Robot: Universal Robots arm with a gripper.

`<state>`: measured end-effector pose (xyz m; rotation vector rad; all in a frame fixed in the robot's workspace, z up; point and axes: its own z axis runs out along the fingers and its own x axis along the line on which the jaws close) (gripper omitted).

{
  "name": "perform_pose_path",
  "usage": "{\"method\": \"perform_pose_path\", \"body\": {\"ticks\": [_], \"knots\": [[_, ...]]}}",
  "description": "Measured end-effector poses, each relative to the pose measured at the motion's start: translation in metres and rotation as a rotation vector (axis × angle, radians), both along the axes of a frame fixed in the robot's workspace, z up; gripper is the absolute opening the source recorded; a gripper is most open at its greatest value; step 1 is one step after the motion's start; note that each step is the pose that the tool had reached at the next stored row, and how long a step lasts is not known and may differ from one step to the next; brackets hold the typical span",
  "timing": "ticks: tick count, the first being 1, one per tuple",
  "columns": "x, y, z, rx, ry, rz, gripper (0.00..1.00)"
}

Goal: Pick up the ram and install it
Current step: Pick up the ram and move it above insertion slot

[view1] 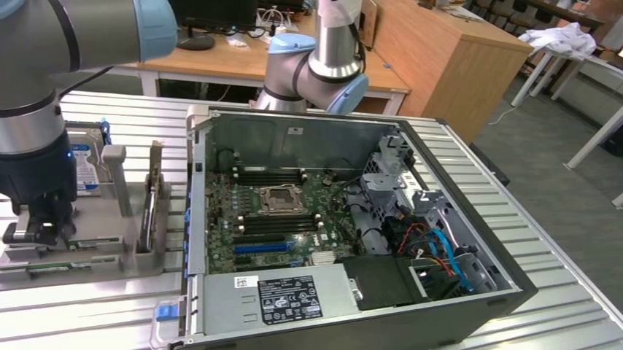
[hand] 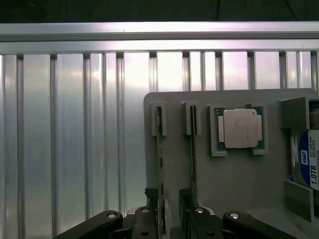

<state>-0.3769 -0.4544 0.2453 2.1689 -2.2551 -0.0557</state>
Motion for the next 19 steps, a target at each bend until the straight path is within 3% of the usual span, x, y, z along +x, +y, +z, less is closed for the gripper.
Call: {"method": "perform_pose_path", "body": {"ticks": [19], "knots": [[0.000,-0.0032,-0.0171,0.0000,-0.0001,0.000,0.31]]}}
